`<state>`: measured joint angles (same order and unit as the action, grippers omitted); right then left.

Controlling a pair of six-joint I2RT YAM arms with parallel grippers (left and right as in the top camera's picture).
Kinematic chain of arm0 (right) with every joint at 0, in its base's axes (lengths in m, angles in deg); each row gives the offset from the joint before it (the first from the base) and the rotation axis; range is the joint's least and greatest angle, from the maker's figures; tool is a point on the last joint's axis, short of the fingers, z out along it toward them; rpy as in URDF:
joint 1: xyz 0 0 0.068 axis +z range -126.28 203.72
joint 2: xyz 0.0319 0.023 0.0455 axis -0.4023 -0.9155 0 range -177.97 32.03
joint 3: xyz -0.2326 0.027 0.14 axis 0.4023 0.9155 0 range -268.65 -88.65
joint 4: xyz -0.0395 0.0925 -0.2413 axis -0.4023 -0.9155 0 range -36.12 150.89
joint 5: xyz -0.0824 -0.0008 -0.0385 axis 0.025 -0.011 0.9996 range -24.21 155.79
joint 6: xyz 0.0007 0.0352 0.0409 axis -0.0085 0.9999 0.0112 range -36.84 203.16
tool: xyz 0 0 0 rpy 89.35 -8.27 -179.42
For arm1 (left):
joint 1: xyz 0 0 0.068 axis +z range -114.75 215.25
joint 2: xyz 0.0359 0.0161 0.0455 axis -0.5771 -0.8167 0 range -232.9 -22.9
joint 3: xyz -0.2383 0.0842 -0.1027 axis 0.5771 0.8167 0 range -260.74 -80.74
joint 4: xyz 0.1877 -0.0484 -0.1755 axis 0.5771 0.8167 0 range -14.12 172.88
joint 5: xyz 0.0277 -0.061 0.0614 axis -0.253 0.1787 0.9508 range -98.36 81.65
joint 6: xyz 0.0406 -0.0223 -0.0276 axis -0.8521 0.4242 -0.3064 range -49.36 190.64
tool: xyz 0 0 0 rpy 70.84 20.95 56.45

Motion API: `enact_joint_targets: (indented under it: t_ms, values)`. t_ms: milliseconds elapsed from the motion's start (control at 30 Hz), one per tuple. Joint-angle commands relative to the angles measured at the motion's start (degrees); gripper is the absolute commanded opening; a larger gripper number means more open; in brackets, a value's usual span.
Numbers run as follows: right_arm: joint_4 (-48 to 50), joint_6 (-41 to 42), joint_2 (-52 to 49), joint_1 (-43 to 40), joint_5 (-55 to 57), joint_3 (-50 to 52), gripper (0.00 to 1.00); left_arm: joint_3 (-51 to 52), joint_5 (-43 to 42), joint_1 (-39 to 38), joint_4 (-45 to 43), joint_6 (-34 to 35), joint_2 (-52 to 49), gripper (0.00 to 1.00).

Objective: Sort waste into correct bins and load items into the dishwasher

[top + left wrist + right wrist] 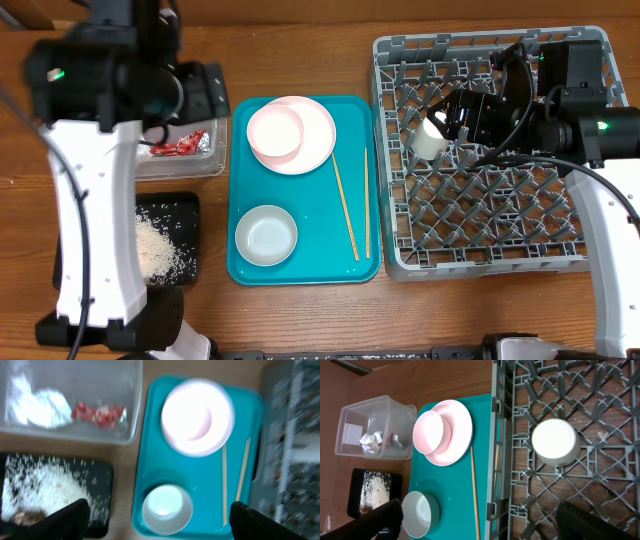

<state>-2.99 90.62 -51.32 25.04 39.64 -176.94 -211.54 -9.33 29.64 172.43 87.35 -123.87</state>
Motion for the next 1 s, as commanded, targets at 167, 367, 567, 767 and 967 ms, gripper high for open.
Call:
enact_joint_targets:
  t_ms: [167,367,567,767,967]
  values:
    - [0.31,-0.11,1.31,0.11,-0.31,-0.94,1.0,20.44,-0.15,-0.17,-0.63,-1.36,-0.09,0.91]
    - [0.28,-0.11,1.31,0.11,-0.31,-0.94,1.0,35.1,-0.81,-1.22,-4.81,-1.51,-0.07,0.88]
    - [0.31,-0.11,1.31,0.11,-0.31,-0.94,1.0,44.81,-0.96,-3.93,-9.44,-1.51,-0.07,0.87]
    - [0.31,-0.11,1.31,0.11,-0.31,-0.94,1.0,52.96,-0.96,-6.4,-11.37,-1.51,-0.07,0.83]
    - [0.31,-0.11,1.31,0.11,-0.31,-0.94,1.0,60.26,-1.09,-6.97,-15.04,-1.31,0.24,0.78]
